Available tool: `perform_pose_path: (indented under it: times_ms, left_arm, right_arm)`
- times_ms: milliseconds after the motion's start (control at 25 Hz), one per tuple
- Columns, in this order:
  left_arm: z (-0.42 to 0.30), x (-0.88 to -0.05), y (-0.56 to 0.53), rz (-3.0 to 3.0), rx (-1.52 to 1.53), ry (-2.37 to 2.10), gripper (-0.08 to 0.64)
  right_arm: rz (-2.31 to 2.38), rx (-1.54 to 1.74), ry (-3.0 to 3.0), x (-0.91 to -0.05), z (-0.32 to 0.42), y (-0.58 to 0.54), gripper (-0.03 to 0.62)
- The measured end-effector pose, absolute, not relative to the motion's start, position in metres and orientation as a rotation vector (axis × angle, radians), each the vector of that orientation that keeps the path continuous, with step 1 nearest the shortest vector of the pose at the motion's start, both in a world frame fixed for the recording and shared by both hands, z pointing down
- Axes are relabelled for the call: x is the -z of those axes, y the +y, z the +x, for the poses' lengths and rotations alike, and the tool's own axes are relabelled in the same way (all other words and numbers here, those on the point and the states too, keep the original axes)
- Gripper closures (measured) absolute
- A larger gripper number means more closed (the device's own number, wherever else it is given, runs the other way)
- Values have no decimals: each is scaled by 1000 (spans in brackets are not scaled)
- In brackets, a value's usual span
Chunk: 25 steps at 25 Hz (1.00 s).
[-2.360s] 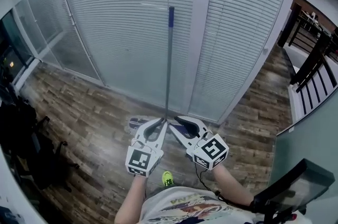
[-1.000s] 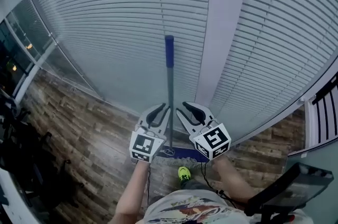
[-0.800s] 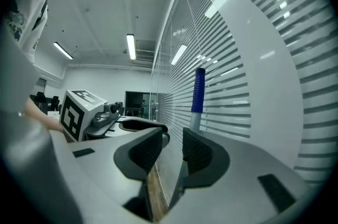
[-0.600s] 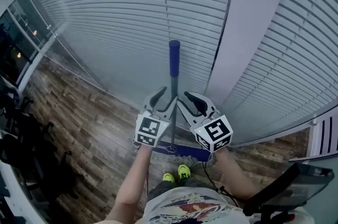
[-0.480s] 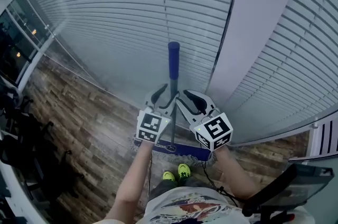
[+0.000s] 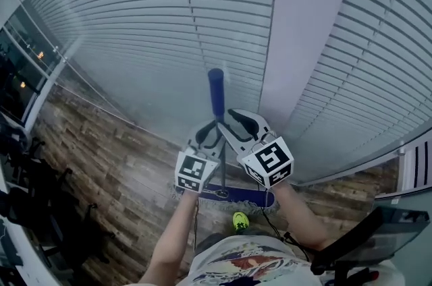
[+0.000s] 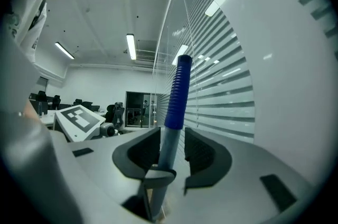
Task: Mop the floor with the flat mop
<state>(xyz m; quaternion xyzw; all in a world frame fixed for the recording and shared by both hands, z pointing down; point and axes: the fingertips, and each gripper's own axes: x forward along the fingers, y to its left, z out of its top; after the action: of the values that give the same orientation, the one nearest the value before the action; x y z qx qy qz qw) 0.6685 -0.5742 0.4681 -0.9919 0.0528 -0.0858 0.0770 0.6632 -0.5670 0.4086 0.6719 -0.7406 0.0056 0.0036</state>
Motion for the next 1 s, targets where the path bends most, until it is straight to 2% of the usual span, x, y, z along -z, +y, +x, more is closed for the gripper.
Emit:
perform_pose_path:
  times_ms: [120,280,520,760,1000]
  left_arm:
    - [652,-487,-552,-2976,262,152,425]
    - [648,-462,-532,-2974,260,153,426]
    - [595,-483,-489,-2953,259,160,430]
    - [522,-428,-427,-2887,241,111,430]
    - [450,-386,-348,-2801,-7,-227,410]
  right_arm:
    - [2112,10,-2339,-414,644,-553,441]
    - [2090,74,-2345,-371,639,-544,419]
    - [2037,215,-2318,-369,588,-516,419]
    - [2003,204,-2383,-315,506,-452,440]
    - [1910,163,-2519,-314,417,-377,459]
